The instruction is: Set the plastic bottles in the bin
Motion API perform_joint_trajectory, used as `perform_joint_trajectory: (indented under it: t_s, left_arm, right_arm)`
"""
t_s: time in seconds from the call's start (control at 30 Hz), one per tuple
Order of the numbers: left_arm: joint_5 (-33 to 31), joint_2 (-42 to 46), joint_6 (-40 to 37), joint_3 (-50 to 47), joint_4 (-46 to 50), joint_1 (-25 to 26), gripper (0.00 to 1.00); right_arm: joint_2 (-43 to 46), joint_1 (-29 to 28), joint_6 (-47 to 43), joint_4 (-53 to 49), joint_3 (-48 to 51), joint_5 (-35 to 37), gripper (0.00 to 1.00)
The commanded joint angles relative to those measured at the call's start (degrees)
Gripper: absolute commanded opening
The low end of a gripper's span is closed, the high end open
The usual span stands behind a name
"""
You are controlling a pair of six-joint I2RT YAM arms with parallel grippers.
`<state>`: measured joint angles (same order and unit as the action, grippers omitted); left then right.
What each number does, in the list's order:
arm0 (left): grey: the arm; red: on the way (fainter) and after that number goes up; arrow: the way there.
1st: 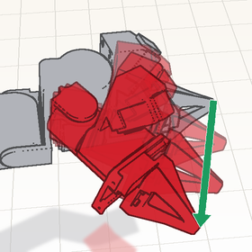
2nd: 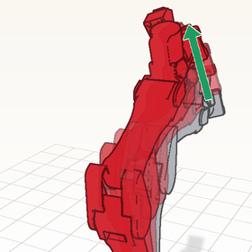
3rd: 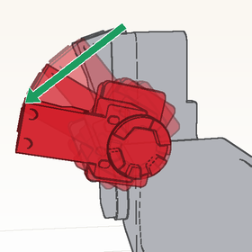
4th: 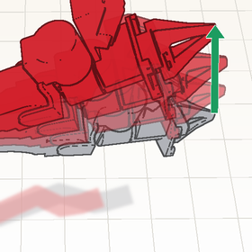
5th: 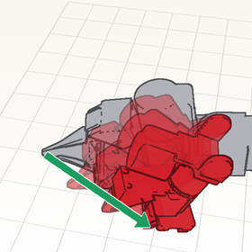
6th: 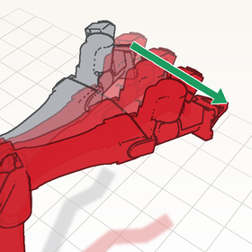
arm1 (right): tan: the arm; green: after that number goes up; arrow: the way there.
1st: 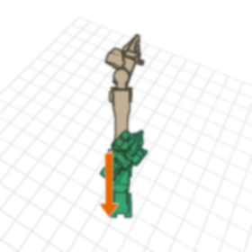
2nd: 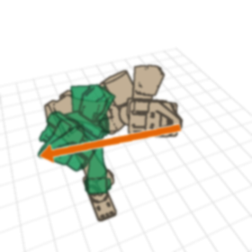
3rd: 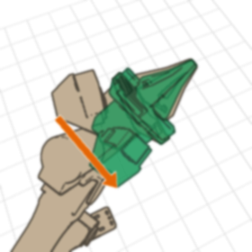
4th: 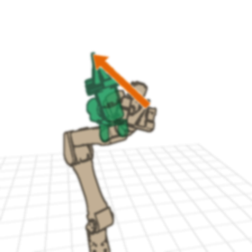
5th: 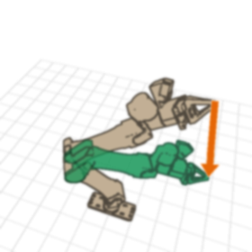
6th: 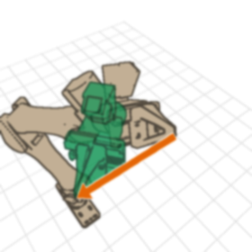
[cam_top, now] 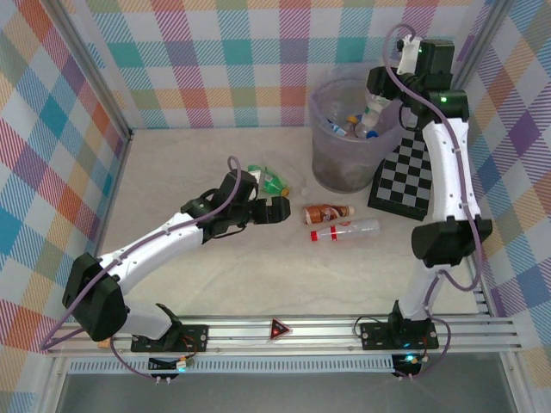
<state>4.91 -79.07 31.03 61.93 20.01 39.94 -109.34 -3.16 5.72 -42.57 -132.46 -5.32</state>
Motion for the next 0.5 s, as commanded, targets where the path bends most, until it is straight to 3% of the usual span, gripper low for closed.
perform_joint_trajectory:
  t_s: [0.0,0.23,0.47]
  left_arm:
    - [-0.51,0.01,2.44,-0.97,1.17,-0.31,0.98]
    - [-1.48,0.71,2.72,-2.05,1.92,-0.41,0.98]
    - [-0.17,-0.84,2.78,-1.26,1.61,-0.42,0.98]
  right_arm:
    - [-4.03,1.05,-0.02,3.05,-4.46,1.15,0.12]
    - [-13.99,1.14,-4.22,-6.95,-15.25,2.88,0.12]
    - [-17.14,0.96,-5.47,-10.14,-12.08,2.69,0.14]
